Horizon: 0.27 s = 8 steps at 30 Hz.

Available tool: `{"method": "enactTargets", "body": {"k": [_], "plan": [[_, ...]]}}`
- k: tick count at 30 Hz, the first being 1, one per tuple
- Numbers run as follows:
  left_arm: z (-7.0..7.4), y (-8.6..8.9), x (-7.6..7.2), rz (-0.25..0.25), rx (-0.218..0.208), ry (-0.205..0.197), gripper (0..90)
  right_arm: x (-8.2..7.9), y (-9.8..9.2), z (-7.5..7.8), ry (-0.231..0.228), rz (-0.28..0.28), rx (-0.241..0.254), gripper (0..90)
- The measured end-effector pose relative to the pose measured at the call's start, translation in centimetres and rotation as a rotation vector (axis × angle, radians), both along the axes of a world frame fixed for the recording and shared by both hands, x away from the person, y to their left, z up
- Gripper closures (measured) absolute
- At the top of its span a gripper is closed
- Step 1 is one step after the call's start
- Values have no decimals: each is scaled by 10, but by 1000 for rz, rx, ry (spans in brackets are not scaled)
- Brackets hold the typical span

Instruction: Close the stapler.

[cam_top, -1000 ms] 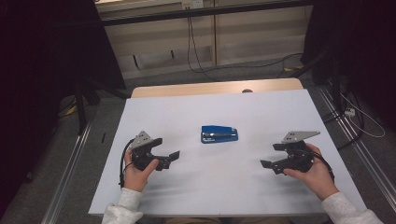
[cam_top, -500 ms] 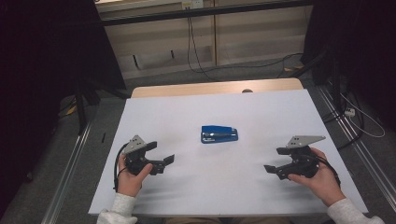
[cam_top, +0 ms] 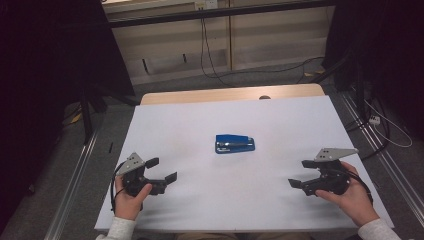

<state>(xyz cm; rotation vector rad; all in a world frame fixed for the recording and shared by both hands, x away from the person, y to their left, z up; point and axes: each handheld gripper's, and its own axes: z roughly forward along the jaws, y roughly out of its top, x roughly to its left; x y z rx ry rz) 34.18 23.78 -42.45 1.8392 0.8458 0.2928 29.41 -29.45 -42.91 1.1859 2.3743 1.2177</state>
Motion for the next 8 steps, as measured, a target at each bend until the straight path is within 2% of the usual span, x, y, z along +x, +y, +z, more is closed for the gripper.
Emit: {"method": "enactTargets", "body": {"k": [4, 8], "plan": [[0, 6, -5, 14, -8, -9, 55, -1, 0, 2, -10, 1, 7, 126], [-1, 8, -8, 6, -8, -11, 55, 0, 0, 2, -15, 6, 10, 126]]}}
